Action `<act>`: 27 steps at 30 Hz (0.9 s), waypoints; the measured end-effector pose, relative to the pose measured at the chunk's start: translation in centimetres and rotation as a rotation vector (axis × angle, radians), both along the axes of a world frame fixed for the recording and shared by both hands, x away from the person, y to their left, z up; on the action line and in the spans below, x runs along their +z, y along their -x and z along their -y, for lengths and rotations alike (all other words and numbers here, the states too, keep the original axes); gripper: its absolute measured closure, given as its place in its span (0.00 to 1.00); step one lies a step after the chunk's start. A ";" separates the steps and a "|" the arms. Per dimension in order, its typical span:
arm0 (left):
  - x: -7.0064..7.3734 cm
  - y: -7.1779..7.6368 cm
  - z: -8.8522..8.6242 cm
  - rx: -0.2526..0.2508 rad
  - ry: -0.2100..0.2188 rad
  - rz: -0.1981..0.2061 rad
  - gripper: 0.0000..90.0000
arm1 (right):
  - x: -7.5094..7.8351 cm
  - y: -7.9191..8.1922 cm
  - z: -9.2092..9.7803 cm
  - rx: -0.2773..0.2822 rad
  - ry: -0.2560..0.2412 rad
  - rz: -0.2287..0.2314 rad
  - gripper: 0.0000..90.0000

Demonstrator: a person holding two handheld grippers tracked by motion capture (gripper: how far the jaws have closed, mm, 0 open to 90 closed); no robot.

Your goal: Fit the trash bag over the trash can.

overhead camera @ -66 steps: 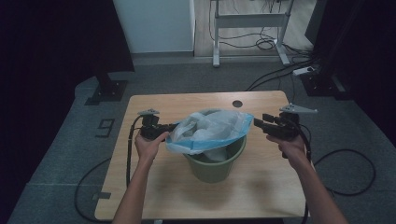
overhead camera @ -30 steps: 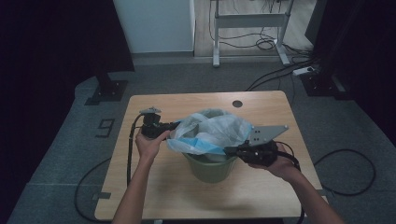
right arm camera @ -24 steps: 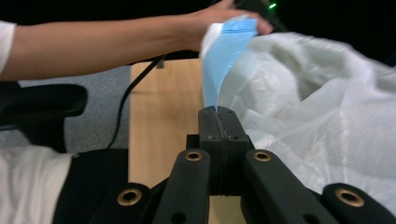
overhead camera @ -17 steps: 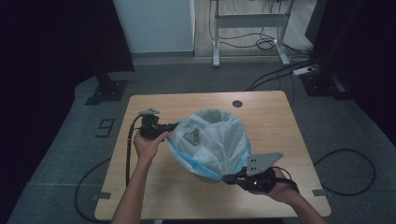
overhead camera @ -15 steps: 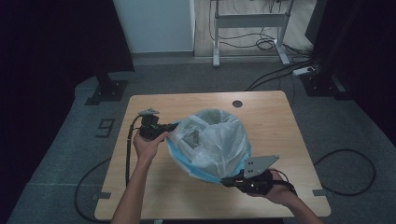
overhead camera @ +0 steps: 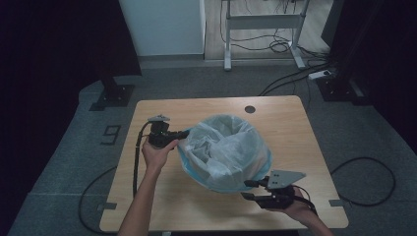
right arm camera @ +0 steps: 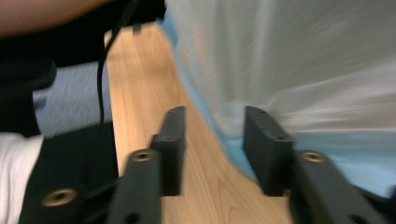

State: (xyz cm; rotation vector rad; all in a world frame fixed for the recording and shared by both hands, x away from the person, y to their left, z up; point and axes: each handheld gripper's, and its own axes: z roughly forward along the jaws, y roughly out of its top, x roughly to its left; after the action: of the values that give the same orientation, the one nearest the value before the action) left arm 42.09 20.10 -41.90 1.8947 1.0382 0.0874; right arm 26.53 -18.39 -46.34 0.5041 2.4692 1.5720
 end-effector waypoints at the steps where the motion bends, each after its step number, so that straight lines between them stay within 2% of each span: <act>1: 0.0 0.0 0.0 0.001 0.001 0.001 0.99 | 0.6 0.4 0.6 -0.014 -0.032 0.011 0.57; 3: 0.0 0.1 -0.1 0.002 0.002 0.003 0.99 | 1.5 0.7 1.6 -0.041 -0.073 0.025 0.53; 4: 0.0 0.1 -0.1 0.002 0.002 0.003 0.99 | 1.5 0.7 1.6 -0.041 -0.073 0.025 0.53; 5: 0.0 0.1 -0.1 0.004 0.003 0.004 0.99 | 2.1 0.9 2.3 -0.075 -0.095 0.040 0.50; 6: 0.1 0.2 -0.1 0.004 0.003 0.006 0.99 | 3.0 0.7 3.5 -0.148 -0.114 0.074 0.47; 8: 0.1 0.2 0.0 0.003 0.002 0.008 0.99 | 3.3 0.1 4.1 -0.182 -0.112 0.075 0.43; 11: 0.1 0.2 0.0 -0.002 0.002 0.012 0.98 | 3.1 -2.0 4.7 -0.247 -0.084 0.056 0.36; 14: 0.0 0.2 0.0 -0.002 0.004 0.017 0.98 | 2.9 -3.6 4.8 -0.264 -0.091 0.051 0.36; 16: 0.0 0.2 0.1 -0.004 0.004 0.017 0.98 | 2.7 -4.8 4.8 -0.232 -0.102 0.032 0.53; 17: 0.0 0.2 0.1 -0.004 0.004 0.017 0.98 | 2.6 -5.2 4.6 -0.210 -0.103 0.022 0.59; 20: 0.0 0.2 0.0 -0.005 0.001 0.022 0.99 | 2.4 -5.6 3.9 -0.161 -0.063 0.029 0.85; 22: 0.0 0.3 0.0 -0.006 0.000 0.025 0.99 | 2.3 -5.5 3.6 -0.154 -0.065 0.034 0.98; 25: -0.2 0.3 0.0 -0.003 -0.004 0.022 0.99 | 2.2 -5.5 3.4 -0.169 -0.063 0.044 0.99; 26: -0.3 0.3 0.0 -0.003 -0.010 0.019 0.99 | 2.0 -5.5 3.3 -0.182 -0.049 0.042 0.99; 27: -0.4 0.3 0.0 -0.002 -0.007 0.015 0.99 | 1.2 -5.7 3.1 -0.194 -0.012 0.035 0.99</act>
State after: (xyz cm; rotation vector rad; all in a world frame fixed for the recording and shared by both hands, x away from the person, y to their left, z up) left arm 41.76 20.15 -42.34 1.8991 1.0271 0.1038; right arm 32.20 -21.45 -45.11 0.6886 2.3081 1.5062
